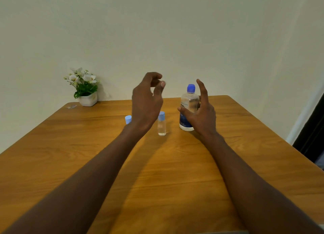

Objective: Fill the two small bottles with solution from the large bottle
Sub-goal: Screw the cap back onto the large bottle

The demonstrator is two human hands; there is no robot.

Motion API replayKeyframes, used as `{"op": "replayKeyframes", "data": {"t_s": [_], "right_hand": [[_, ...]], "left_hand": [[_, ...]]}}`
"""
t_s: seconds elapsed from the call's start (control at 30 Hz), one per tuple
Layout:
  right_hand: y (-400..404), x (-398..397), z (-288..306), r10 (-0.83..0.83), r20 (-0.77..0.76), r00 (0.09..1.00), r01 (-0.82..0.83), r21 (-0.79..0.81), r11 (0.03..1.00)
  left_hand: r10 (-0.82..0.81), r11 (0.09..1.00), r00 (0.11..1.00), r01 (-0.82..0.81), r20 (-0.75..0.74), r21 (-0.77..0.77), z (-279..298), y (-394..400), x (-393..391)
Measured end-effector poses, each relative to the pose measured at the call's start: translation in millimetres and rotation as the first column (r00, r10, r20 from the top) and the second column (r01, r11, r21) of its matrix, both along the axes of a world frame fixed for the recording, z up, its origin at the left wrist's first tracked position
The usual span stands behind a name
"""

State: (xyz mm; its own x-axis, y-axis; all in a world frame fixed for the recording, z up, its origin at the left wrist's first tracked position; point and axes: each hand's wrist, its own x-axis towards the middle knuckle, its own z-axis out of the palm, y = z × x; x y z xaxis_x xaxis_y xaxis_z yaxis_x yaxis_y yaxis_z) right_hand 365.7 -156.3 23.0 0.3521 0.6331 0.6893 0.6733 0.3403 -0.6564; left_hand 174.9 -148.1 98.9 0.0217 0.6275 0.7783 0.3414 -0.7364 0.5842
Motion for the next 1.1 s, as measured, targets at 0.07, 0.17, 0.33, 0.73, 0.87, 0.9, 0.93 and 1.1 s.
{"op": "replayKeyframes", "data": {"t_s": [0.07,0.17,0.33,0.73,0.87,0.9,0.93,1.1], "right_hand": [[-3,-2,3,-0.018,0.009,1.0,0.018,-0.009,1.0],[-7,-4,7,-0.04,0.044,0.998,0.04,-0.001,0.999],[-15,-8,30,-0.07,0.043,0.997,0.067,0.069,0.995],[-26,-139,120,0.254,0.041,0.966,-0.257,0.136,0.957],[-10,-200,122,0.38,0.001,0.925,-0.379,0.092,0.921],[-4,-215,120,0.394,-0.013,0.919,-0.392,0.081,0.916],[3,-231,117,0.403,-0.03,0.915,-0.4,0.072,0.914],[38,-291,85,0.407,-0.116,0.906,-0.411,-0.006,0.912]], "left_hand": [[0.059,0.997,0.998,-0.059,-0.009,0.049,-12,-6,-25],[0.168,0.98,0.985,-0.171,0.037,0.101,-31,-12,-65],[0.386,0.922,0.915,-0.386,-0.119,0.018,-64,-6,-137],[0.382,0.735,0.713,-0.62,-0.588,-0.275,-86,44,-247],[0.293,0.612,0.675,-0.677,-0.677,-0.409,-88,63,-261],[0.269,0.616,0.672,-0.671,-0.69,-0.413,-88,66,-262],[0.253,0.628,0.67,-0.662,-0.698,-0.409,-90,69,-262],[0.266,0.628,0.738,-0.621,-0.62,-0.469,-92,78,-270]]}}
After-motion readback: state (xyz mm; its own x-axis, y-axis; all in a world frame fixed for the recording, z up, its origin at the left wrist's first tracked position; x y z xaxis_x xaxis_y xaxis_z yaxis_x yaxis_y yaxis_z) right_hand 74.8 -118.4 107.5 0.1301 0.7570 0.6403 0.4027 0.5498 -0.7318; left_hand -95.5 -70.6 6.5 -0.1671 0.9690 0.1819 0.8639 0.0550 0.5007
